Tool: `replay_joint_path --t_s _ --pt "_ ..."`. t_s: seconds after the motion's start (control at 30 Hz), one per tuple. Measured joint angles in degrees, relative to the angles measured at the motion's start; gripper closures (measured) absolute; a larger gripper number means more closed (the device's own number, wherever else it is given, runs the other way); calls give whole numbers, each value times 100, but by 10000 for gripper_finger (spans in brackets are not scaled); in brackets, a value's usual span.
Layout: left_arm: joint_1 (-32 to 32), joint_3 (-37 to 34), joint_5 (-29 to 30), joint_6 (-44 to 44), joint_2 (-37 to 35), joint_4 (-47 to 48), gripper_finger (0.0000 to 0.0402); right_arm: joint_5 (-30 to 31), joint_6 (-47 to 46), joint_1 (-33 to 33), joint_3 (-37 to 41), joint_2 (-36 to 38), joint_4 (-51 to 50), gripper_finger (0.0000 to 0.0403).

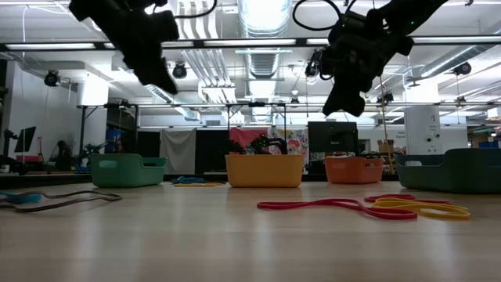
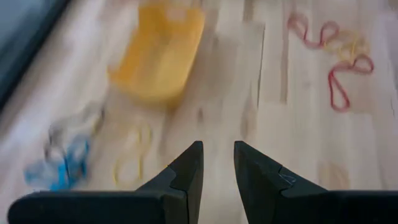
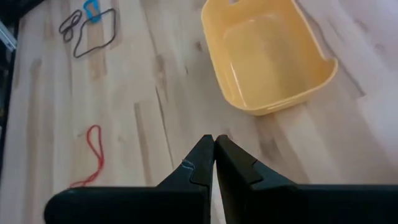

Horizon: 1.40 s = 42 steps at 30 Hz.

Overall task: Sort rubber bands into baskets
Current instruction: Put the black rubberband into the yellow bin

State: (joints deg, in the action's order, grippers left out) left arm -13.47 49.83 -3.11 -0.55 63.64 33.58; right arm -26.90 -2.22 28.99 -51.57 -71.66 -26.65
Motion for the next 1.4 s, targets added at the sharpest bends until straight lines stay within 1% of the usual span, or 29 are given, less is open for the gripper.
replay_joint_path --t_s 0.07,0.17,0.23,0.33,0.4,0.43,0.53,0.6,0.77,0.9,1.1,1.27,1.4 --pt "45 107 0 -277 0 481 327 12 198 0 0 0 18 394" --pt "151 193 -28 -733 0 897 327 47 421 -2 34 0 191 394" --pt "254 193 -292 -995 0 1117 327 67 503 -1 54 -4 310 394" --pt "579 177 -1015 -1179 9 1206 327 153 643 0 60 -4 339 394" --pt "877 169 -1093 -1309 40 1207 327 158 732 0 64 -5 340 394" --pt "1025 155 -978 -1336 61 1209 327 158 741 0 66 -7 338 394" --pt "1465 99 -381 -1576 187 1209 326 158 765 0 77 -7 338 394" --pt "1694 44 -176 -1720 324 1234 323 158 790 0 94 -7 340 394" --pt "2101 -134 282 -2056 642 1193 310 156 813 0 127 -9 334 394" --pt "2322 -178 794 -2148 962 1149 300 156 829 0 129 -9 334 394" --pt "2498 -187 809 -2200 1393 923 291 154 830 0 155 -9 325 394" --pt "2501 -253 809 -2164 1514 863 285 152 847 0 175 -11 316 394" --pt "2535 -509 793 -2250 1534 610 282 152 846 0 181 -11 312 394"
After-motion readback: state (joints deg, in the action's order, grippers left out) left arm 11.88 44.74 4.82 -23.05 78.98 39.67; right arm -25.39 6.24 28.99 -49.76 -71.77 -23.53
